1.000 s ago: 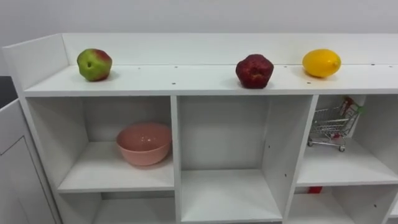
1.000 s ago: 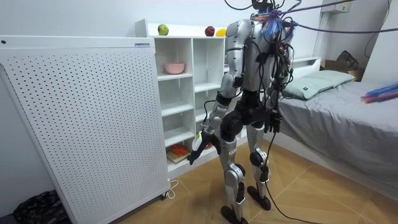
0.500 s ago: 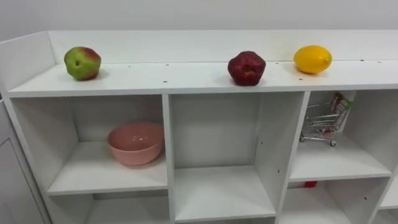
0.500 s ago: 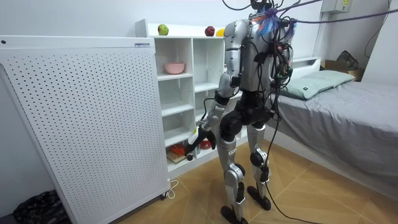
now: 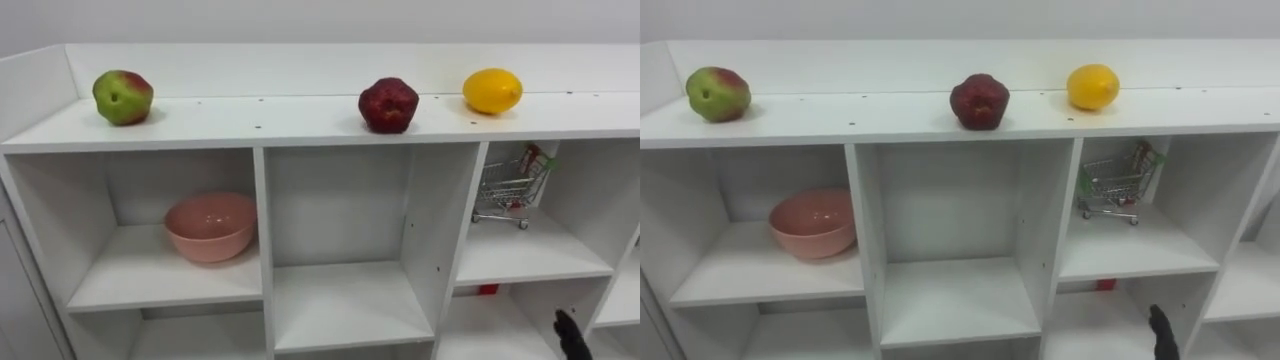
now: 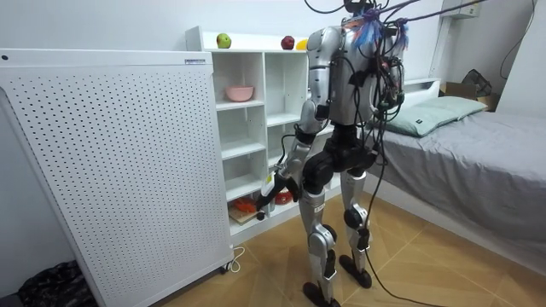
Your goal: Arrange fruit in the closet
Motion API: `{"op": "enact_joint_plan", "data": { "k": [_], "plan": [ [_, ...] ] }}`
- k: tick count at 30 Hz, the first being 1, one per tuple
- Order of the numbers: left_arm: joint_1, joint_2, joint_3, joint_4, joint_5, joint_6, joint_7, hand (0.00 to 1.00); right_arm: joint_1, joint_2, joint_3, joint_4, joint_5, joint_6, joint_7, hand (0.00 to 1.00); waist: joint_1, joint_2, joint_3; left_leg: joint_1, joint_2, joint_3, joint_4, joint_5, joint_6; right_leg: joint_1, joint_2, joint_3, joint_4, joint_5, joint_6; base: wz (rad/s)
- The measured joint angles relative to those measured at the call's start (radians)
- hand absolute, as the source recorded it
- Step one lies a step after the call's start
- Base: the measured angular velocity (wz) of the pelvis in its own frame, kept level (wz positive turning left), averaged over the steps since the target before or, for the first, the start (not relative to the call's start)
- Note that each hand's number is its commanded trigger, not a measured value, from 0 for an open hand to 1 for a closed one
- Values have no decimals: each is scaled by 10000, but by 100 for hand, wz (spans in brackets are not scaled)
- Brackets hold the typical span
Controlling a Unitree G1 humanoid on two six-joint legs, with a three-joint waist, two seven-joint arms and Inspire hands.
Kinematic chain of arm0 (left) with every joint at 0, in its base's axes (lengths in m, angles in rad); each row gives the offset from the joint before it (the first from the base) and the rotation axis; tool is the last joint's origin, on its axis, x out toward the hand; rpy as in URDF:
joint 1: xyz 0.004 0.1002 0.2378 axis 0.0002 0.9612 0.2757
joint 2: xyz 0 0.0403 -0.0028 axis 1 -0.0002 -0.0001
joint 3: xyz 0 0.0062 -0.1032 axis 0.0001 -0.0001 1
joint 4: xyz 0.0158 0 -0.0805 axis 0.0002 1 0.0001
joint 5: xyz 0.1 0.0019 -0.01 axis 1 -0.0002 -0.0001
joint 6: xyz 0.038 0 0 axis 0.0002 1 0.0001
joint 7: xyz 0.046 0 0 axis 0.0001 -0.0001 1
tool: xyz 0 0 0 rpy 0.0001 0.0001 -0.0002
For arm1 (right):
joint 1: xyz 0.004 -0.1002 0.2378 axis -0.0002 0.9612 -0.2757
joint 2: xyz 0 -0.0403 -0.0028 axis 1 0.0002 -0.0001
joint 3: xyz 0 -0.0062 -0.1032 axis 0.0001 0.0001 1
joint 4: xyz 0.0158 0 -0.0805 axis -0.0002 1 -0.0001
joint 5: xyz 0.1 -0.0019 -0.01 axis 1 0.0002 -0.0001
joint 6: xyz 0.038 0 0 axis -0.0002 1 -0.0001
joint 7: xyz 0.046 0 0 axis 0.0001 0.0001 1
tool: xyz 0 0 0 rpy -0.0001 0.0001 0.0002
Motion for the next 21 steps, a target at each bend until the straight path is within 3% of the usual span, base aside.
{"op": "enact_joint_plan", "data": {
  "k": [5, 11, 17, 21],
  "plan": [
    [-119, 46, -239, 153, -222, -83, -7, 0, -247, -57, 19, -519, -317, -364, -669, 0, -11, -10, -6, -69, 30, 22, -1, 20, -32, -67, 34, 3, 0, 25, -22, -3],
    [-232, 312, -866, 422, -381, -94, -10, 0, -445, -159, 390, -525, -312, -363, -1027, 0, -14, -64, -9, -129, 30, 20, 4, 21, -32, -129, 31, -1, -1, 28, -23, 0],
    [-243, 342, -895, 525, -378, -63, -167, 0, -571, -375, 476, -1447, -303, -346, -1000, 0, -3, -105, -11, -290, 35, 21, 50, 25, -35, -301, 30, -4, 18, 31, -29, 0],
    [-297, 493, -900, 580, -370, -66, -223, 0, -848, -668, 473, -1985, -304, -347, -1015, 0, 30, -254, -8, -256, 36, 23, 77, 27, -37, -278, 30, 2, 17, 32, -32, 0]
  ]
}}
